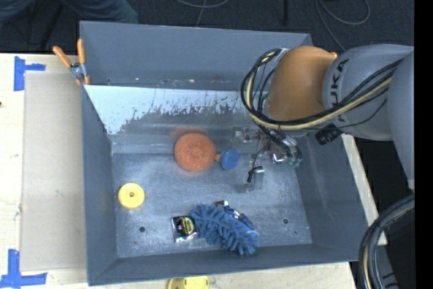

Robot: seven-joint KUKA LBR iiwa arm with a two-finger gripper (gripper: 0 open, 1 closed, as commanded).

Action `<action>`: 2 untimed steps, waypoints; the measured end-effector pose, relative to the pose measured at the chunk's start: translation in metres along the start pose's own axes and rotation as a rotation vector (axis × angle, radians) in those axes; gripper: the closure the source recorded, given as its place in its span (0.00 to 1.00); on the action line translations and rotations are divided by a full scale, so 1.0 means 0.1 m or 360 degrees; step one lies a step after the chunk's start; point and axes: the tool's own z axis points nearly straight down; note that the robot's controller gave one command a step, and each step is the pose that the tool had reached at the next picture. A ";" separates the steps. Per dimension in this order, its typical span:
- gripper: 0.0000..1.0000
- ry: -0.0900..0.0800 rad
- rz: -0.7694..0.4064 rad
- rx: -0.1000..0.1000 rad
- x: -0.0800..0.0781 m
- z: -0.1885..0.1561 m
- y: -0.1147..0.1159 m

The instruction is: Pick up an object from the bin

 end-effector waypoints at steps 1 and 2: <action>0.00 -0.0009 -0.0489 0.0003 -0.03 -0.11 0.08; 0.00 -0.0013 -0.0610 0.0002 -0.07 0.20 0.12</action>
Offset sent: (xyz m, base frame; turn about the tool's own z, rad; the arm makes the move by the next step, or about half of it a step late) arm 0.0041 0.0121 -0.0197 -0.3860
